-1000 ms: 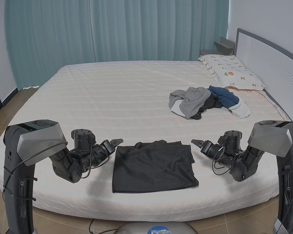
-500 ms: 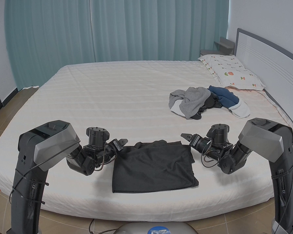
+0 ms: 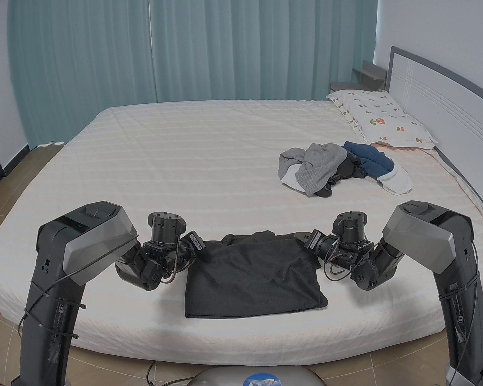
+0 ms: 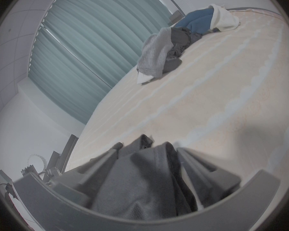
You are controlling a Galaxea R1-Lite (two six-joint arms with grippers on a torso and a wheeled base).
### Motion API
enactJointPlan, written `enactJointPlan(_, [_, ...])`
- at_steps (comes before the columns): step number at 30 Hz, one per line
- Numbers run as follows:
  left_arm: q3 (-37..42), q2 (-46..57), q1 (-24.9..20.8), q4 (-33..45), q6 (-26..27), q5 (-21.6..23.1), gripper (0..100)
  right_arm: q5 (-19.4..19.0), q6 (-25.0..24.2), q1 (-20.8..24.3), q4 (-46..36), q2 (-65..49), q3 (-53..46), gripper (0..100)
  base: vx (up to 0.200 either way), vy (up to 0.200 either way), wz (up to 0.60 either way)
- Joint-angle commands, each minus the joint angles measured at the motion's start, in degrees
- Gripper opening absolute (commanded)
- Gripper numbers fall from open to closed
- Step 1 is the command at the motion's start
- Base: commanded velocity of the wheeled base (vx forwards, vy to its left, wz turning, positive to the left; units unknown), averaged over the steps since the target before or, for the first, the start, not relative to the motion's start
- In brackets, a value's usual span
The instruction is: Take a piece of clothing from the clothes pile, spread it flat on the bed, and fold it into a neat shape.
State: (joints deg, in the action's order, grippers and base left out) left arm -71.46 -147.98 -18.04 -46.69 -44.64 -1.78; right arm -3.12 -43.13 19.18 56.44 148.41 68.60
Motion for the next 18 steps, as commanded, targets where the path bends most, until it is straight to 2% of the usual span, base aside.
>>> enactJointPlan(1, [0.01, -0.2, -0.06, -0.16, -0.09, -1.38, 0, 0.04, 0.06, 0.34, -1.07, 0.04, 0.4, 0, 0.0, 0.0, 0.0])
enactJointPlan(11, [0.01, -0.2, -0.06, -0.95, -1.15, -3.76, 0, 3.3, 0.06, -0.1, -1.07, 0.74, 4.53, 0, 0.0, 0.0, 0.0])
enactJointPlan(18, [0.01, -0.64, -0.06, -1.56, -1.15, -5.6, 0, 3.47, 0.06, -0.19, -0.63, 1.09, 4.62, 0, 0.0, 0.0, 0.0])
